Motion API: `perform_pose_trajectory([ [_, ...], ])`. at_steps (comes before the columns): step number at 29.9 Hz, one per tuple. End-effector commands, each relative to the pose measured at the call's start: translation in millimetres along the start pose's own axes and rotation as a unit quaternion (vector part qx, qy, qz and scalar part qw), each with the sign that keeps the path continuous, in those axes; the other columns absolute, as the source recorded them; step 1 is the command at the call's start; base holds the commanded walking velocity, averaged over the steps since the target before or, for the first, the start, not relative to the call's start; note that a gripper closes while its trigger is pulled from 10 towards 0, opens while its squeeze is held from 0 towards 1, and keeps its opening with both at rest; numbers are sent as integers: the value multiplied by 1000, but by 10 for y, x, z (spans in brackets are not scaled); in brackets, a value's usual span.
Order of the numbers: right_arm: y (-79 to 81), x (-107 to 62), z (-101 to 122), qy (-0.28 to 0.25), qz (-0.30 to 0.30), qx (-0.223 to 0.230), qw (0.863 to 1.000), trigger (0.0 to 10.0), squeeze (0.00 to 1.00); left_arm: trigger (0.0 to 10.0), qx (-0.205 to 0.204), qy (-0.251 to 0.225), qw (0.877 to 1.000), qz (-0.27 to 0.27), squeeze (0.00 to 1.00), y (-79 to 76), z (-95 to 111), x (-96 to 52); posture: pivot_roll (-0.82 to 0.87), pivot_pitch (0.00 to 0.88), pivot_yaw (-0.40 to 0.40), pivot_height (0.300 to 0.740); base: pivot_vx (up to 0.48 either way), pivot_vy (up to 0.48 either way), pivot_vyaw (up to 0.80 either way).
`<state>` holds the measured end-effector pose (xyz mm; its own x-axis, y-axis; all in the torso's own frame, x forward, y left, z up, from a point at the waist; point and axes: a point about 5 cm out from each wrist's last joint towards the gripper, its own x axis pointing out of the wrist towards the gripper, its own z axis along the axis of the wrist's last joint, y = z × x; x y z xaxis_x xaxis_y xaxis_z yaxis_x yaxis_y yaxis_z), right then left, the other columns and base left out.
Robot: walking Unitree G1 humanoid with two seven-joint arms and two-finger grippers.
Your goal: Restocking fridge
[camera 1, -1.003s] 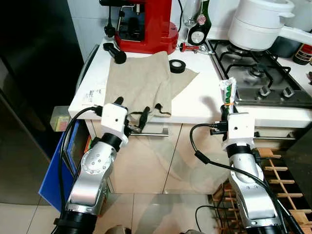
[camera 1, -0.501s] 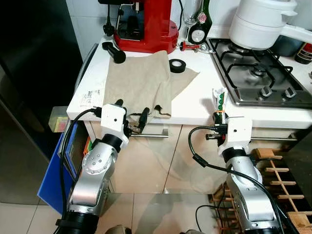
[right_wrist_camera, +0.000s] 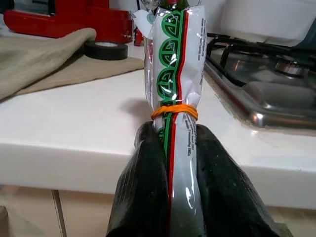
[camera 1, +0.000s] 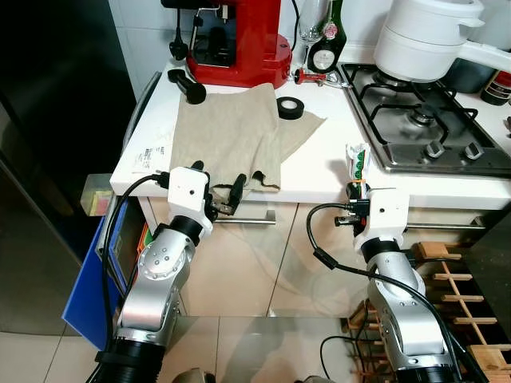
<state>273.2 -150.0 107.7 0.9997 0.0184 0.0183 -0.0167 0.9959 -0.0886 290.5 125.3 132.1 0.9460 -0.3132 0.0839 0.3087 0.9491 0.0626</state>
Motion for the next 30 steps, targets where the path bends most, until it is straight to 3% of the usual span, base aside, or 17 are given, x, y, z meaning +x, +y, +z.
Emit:
perform_pose_trajectory([
  [1, -12, 39, 22, -1, -5, 3, 1000, 0, 0, 10000, -1, 4, 1000, 3, 0, 5, -1, 26, -5, 0, -14, 740, 0, 0, 0],
  [8, -4, 63, 6, 1, -3, 2, 1000, 0, 0, 10000, 4, 0, 1000, 1, 0, -9, 6, 34, -6, 0, -17, 740, -109, 0, 0],
  [30, -4, 57, -28, 6, -1, 6, 1000, 0, 0, 10000, 2, 4, 1000, -8, 0, -37, -23, 48, -16, 0, -12, 740, -313, 0, 0],
])
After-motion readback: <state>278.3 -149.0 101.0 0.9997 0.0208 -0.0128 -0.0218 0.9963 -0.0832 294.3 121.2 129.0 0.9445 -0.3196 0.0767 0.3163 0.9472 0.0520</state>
